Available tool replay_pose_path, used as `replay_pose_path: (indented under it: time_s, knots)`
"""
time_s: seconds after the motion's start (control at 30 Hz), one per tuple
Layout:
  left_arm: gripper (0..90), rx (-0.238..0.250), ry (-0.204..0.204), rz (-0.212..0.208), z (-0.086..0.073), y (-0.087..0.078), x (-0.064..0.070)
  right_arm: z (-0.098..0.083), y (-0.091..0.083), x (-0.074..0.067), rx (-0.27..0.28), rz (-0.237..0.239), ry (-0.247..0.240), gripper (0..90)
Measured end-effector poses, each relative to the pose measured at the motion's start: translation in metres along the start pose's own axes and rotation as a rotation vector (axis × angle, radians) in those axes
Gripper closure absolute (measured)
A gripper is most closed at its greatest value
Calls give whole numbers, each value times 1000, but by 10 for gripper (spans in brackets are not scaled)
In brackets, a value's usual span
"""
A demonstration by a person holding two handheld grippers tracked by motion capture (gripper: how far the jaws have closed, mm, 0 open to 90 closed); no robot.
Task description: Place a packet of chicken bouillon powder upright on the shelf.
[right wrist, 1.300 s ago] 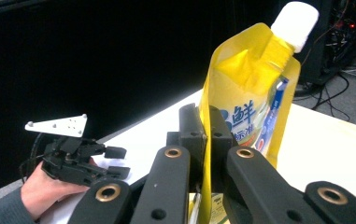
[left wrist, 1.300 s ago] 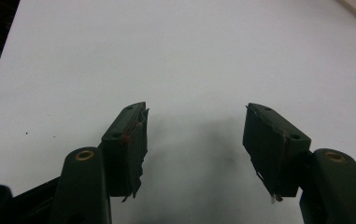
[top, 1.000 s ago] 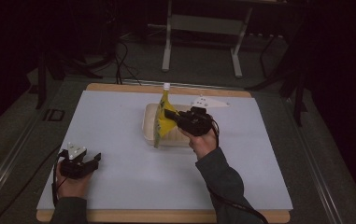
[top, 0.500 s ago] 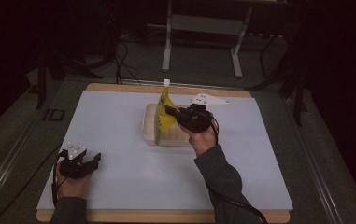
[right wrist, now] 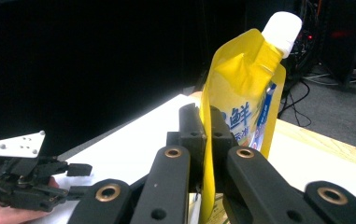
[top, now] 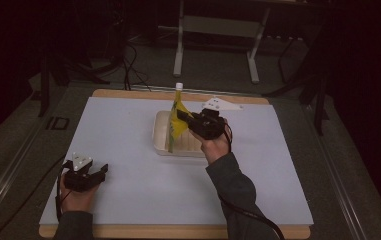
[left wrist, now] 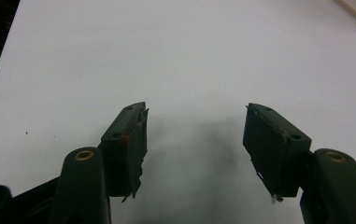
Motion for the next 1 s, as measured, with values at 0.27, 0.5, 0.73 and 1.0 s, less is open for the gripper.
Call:
replay_pose_path:
  time_s: [0.27, 0.5, 0.73, 1.0]
  knots:
    - [394, 1, 0, -1, 0, 0, 0, 3, 8, 2, -2, -27, -14, 895]
    - [394, 1, -3, 0, 0, 0, 0, 2, 17, 2, -11, -41, -7, 896]
    - [394, 2, 1, -1, 0, 0, 0, -1, 21, 2, -15, -48, 9, 895]
    - [394, 1, 2, -2, 0, 0, 0, -2, 26, 3, -13, -66, 38, 895]
Point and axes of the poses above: each handheld gripper's, and its own axes: y roughly forward along the jaws, z roughly out of its top, x roughly to its right, the point moved 3 cm from there along y, roughly forward along the jaws, and after that the axes turned 13 degrees about -y, right-handed, at the moved point
